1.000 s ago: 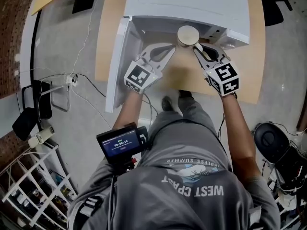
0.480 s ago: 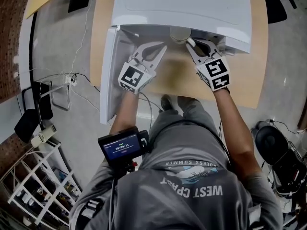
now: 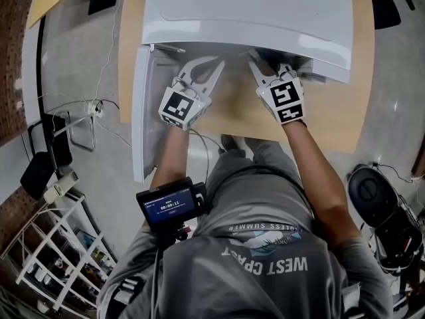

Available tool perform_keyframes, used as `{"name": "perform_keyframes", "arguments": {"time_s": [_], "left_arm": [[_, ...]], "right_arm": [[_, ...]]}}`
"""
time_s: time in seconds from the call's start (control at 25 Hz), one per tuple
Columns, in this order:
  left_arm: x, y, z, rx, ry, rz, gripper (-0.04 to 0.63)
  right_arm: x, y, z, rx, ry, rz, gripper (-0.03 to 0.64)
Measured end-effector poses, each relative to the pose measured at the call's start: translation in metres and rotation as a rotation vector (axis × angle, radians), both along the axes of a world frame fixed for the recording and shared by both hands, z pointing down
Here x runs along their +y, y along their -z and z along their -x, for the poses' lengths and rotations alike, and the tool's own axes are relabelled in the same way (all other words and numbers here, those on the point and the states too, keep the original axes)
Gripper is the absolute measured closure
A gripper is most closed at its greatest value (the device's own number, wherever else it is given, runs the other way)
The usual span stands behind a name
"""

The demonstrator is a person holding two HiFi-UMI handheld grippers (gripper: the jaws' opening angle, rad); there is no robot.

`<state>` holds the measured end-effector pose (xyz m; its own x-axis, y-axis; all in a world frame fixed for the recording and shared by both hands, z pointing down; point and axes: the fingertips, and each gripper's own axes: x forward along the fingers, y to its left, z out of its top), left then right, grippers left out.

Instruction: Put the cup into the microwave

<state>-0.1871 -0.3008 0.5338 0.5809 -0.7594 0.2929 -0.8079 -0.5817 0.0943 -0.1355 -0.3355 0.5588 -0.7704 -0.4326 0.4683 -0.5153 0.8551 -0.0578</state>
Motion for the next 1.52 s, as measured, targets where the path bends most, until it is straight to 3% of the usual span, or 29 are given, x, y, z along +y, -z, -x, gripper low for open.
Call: {"name": "perform_keyframes", "arguments": {"time_s": [0.88,1.12,1.52], "left_arm": [[0.003,-0.016,0.019,-0.011,0.038,0.017,0.574],[-0.008,0.002,0.027,-0.023,0.068,0.020,0.574],[0.006,-0.007,0.028,-0.012,0.058,-0.016,0.574]], "right_arm": [[-0.019,-0.014,0.028,-0.033,-0.188,-0.090,0.549],[-0.056,0.001,0.047,-0.018,-0.191,-0.104,0.549],[-0.058,-0.017,0.042,-0.022,-0.200,-0.154,0.549]]}}
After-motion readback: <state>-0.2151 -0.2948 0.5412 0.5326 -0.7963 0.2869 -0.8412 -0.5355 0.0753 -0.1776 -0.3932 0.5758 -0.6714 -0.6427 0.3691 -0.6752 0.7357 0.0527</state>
